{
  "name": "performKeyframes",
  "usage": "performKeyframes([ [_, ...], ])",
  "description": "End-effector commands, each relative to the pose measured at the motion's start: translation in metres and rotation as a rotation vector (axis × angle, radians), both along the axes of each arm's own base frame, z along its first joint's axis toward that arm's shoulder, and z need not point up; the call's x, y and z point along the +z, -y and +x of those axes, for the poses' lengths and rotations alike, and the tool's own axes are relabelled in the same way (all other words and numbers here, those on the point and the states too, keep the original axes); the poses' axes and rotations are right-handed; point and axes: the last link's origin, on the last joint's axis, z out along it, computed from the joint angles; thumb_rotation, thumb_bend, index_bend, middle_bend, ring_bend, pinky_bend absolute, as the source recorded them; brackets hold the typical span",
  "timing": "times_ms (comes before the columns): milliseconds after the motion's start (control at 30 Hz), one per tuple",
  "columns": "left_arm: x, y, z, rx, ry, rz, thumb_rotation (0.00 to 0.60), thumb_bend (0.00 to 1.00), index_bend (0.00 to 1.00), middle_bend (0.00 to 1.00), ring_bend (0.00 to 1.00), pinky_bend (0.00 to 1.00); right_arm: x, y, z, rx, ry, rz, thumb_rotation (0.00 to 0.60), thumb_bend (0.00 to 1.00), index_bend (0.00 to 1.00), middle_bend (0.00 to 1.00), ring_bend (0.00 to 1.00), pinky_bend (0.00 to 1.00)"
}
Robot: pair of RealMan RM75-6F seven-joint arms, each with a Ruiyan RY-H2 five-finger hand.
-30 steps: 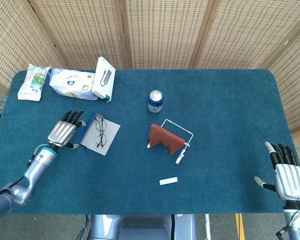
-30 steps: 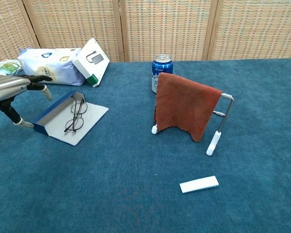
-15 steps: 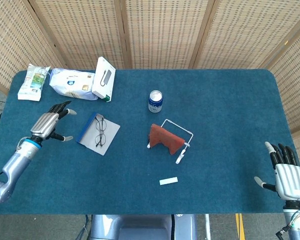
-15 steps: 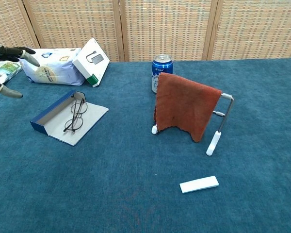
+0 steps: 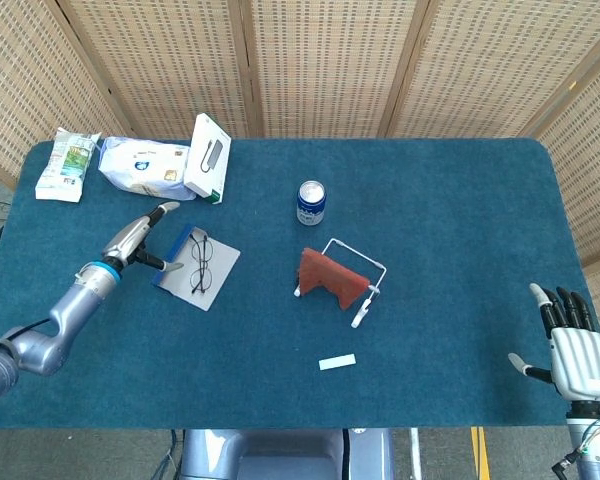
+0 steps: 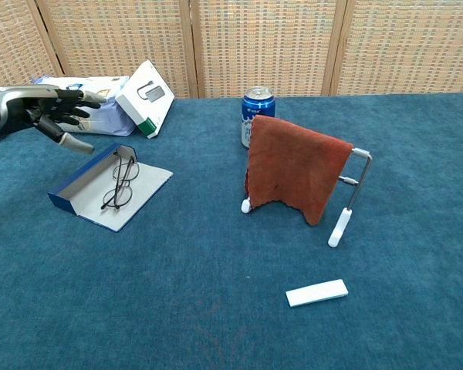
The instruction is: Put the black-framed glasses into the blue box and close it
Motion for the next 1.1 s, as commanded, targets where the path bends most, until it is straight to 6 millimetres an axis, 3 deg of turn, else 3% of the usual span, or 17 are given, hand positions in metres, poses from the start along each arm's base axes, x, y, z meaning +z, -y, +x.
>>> performKeyframes([
  [33, -0.010, -0.008, 0.008, 0.026, 0.036, 0.002, 0.600, 0.06, 0.00, 0.00, 0.00, 0.00, 0.000, 0.000, 0.000, 0.000, 0.001, 0.000, 0.600, 0.11, 0.00, 0.15, 0.00, 0.00],
  [567, -0.034, -0.012, 0.012, 0.137, 0.149, -0.034, 0.600, 0.07, 0.00, 0.00, 0.00, 0.00, 0.000, 0.000, 0.000, 0.000, 0.006, 0.000, 0.600, 0.11, 0.00, 0.15, 0.00, 0.00],
  [1100, -0.062, -0.003, 0.042, 0.068, 0.136, -0.141, 0.600, 0.07, 0.00, 0.00, 0.00, 0.00, 0.001, -0.001, -0.001, 0.000, 0.007, -0.003, 0.600, 0.11, 0.00, 0.15, 0.00, 0.00],
])
